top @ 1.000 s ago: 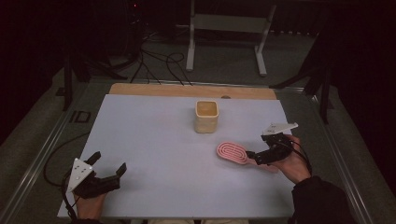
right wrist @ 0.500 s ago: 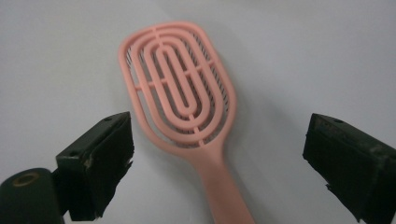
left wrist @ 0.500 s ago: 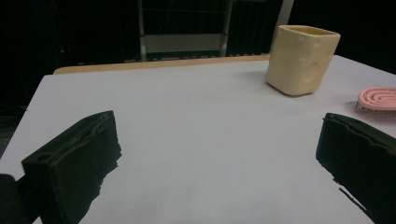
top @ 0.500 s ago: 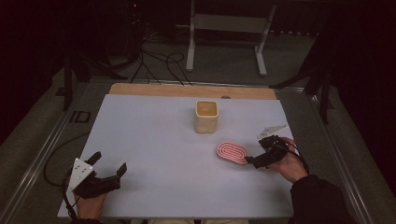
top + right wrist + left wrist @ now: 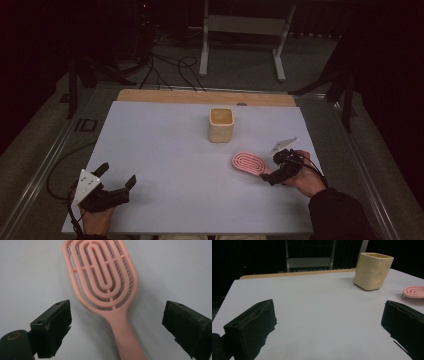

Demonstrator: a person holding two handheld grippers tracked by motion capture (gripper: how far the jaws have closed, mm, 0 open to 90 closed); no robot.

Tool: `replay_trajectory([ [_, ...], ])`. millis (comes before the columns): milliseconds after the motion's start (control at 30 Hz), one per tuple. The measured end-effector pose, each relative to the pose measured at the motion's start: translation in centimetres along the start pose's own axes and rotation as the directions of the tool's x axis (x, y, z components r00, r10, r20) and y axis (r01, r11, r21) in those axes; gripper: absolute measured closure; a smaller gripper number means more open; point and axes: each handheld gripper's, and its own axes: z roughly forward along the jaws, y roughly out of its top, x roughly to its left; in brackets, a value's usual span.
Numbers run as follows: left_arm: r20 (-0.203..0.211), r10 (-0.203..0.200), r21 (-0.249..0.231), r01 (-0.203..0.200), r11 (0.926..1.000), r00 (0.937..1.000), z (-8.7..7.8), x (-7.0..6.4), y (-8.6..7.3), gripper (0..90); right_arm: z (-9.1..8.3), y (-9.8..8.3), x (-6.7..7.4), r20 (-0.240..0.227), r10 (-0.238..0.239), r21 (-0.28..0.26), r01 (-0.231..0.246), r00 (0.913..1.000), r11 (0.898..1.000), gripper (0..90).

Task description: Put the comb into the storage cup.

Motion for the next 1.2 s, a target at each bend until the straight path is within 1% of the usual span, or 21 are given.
replay_trajectory([
  [67, 0.0, -0.001, 0.0, 0.001, 1.0, 1.0, 0.0, 0.0, 0.0, 0.0, 0.2, -0.1, 0.1, -0.002, -0.006, 0.012, 0.006, 1.0, 1.0, 8.5],
  [167, 0.001, -0.001, 0.001, 0.001, 1.0, 1.0, 0.0, 0.0, 0.0, 0.0, 0.6, -0.2, 0.2, -0.02, -0.03, 0.05, 0.031, 0.9993, 0.998, 10.3],
  [233, 0.002, -0.002, 0.0, 0.002, 1.0, 1.0, 0.0, 0.0, 0.0, 0.0, 0.9, -0.3, 0.3, -0.029, -0.036, 0.07, 0.038, 0.9989, 0.997, 10.7],
  [400, 0.002, -0.001, 0.001, 0.001, 1.0, 1.0, 0.1, 0.0, 0.0, 0.0, 1.3, -0.4, 0.3, -0.042, -0.044, 0.106, 0.048, 0.9982, 0.993, 16.5],
  [433, 0.002, -0.001, 0.002, 0.001, 1.0, 1.0, 0.1, 0.0, 0.0, 0.0, 1.4, -0.4, 0.3, -0.049, -0.052, 0.111, 0.057, 0.9975, 0.992, 17.9],
  [533, 0.003, -0.002, 0.003, 0.002, 1.0, 1.0, 0.1, 0.0, 0.0, 0.0, 1.7, -0.4, 0.3, -0.069, -0.049, 0.138, 0.058, 0.9964, 0.989, 22.4],
  [600, 0.003, 0.0, 0.005, 0.0, 1.0, 1.0, 0.1, -0.1, 0.0, 0.0, 1.8, -0.4, 0.3, -0.079, -0.061, 0.143, 0.072, 0.995, 0.987, 26.3],
  [733, 0.004, 0.003, 0.009, -0.003, 1.0, 1.0, 0.1, -0.1, 0.0, 0.0, 2.0, -0.2, 0.3, -0.079, -0.091, 0.165, 0.104, 0.9926, 0.981, 34.9],
  [767, 0.005, 0.003, 0.01, -0.003, 0.9999, 1.0, 0.1, -0.1, -0.1, 0.0, 2.0, -0.2, 0.3, -0.079, -0.091, 0.165, 0.104, 0.9926, 0.981, 34.9],
  [833, 0.004, 0.003, 0.01, -0.003, 0.9999, 1.0, 0.2, 0.0, -0.1, 0.0, 2.1, 0.0, 0.4, -0.086, -0.091, 0.181, 0.105, 0.9921, 0.978, 40.7],
  [900, 0.004, 0.001, 0.011, -0.001, 0.9999, 1.0, 0.2, 0.0, -0.1, 0.0, 2.1, 0.2, 0.4, -0.086, -0.091, 0.193, 0.106, 0.9922, 0.975, 45.7],
  [933, 0.004, 0.0, 0.01, 0.0, 0.9999, 1.0, 0.2, -0.1, -0.1, 0.0, 2.1, 0.3, 0.4, -0.078, -0.095, 0.202, 0.109, 0.9924, 0.973, 48.0],
  [967, 0.006, 0.0, 0.01, 0.0, 0.9999, 1.0, 0.2, -0.1, -0.1, 0.0, 2.2, 0.4, 0.3, -0.074, -0.1, 0.205, 0.113, 0.9923, 0.972, 49.3],
  [1000, 0.007, 0.001, 0.011, -0.001, 0.9999, 1.0, 0.2, -0.1, -0.1, 0.0, 2.3, 0.5, 0.4, -0.067, -0.09, 0.215, 0.103, 0.9936, 0.971, 50.8],
  [1067, 0.006, 0.002, 0.011, -0.002, 0.9999, 1.0, 0.3, -0.1, -0.1, 0.0, 2.5, 0.6, 0.2, -0.06, -0.097, 0.23, 0.109, 0.9934, 0.967, 53.7],
  [1100, 0.007, 0.001, 0.011, -0.001, 0.9999, 1.0, 0.3, -0.1, -0.1, 0.0, 2.6, 0.7, 0.3, -0.053, -0.089, 0.236, 0.099, 0.9946, 0.967, 54.7],
  [1133, 0.007, 0.0, 0.011, 0.0, 0.9999, 1.0, 0.3, -0.1, -0.1, 0.0, 2.7, 0.8, 0.2, -0.049, -0.094, 0.242, 0.103, 0.9944, 0.965, 55.8],
  [1167, 0.007, 0.0, 0.011, 0.0, 0.9999, 1.0, 0.3, -0.1, -0.1, 0.0, 2.7, 0.8, 0.2, -0.049, -0.094, 0.242, 0.103, 0.9944, 0.965, 55.8],
  [1200, 0.006, 0.001, 0.012, -0.001, 0.9999, 1.0, 0.3, -0.1, -0.1, 0.0, 2.9, 0.9, 0.2, -0.043, -0.09, 0.251, 0.098, 0.9951, 0.963, 56.6],
])
